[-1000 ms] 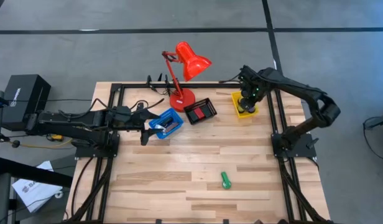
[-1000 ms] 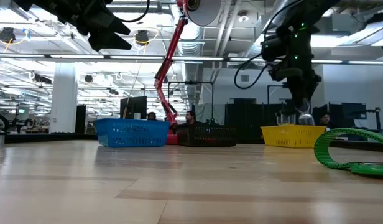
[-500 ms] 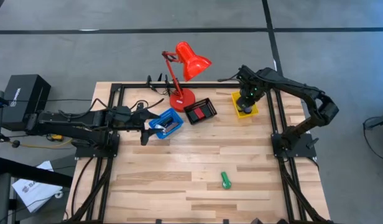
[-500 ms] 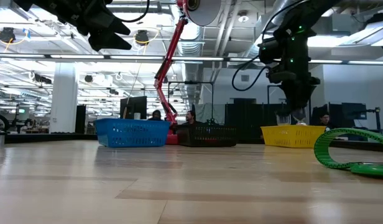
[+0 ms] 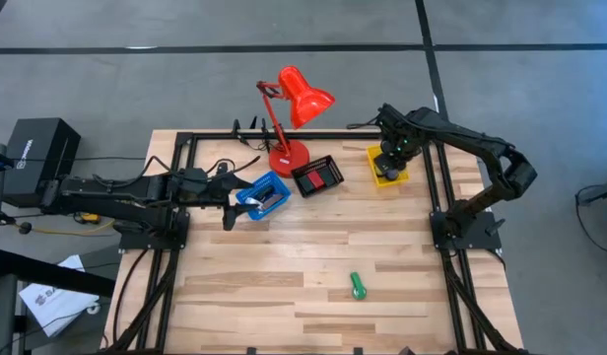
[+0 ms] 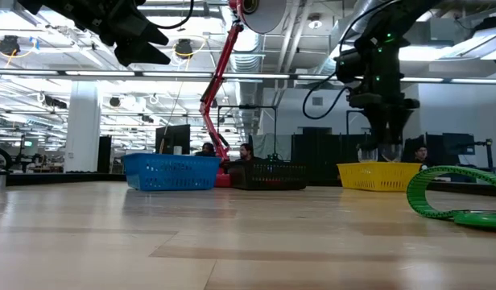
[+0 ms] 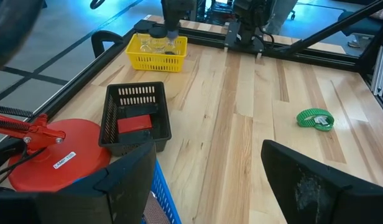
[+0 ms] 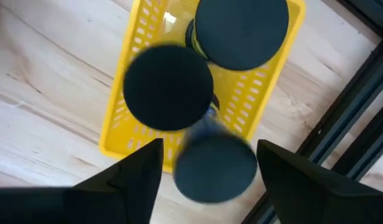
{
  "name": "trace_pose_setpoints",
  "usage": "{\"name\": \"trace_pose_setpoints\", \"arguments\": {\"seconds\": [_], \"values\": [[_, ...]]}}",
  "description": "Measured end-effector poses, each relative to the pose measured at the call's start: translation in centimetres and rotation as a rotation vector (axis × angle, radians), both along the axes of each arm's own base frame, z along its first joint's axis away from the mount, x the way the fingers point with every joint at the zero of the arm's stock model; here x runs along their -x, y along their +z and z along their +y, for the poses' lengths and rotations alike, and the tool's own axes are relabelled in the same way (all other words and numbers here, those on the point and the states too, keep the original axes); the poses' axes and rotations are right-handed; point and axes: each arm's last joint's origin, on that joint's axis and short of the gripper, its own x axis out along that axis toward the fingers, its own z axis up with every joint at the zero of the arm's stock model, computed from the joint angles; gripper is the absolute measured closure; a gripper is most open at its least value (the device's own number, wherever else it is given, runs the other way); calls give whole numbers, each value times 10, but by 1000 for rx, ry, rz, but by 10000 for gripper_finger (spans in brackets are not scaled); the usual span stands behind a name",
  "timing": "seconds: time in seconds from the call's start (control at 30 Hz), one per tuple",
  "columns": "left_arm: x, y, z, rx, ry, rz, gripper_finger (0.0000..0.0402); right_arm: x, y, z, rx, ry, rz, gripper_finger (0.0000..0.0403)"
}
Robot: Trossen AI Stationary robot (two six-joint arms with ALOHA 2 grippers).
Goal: Pick & Place Office items
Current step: Put the blue hourglass into the yellow bin
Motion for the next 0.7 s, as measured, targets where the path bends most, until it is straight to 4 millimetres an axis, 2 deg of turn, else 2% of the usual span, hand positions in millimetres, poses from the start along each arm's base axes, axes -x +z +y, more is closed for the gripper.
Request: {"name": "trace_pose_setpoints", "arguments": {"seconds": [0.53,0.7], "values": [[0,0,0,-1,1,0,116,7,0,6,-52,84,88,144],[0,0,0,-1,1,0,116,14,6,12,-118,124,168,164]]}}
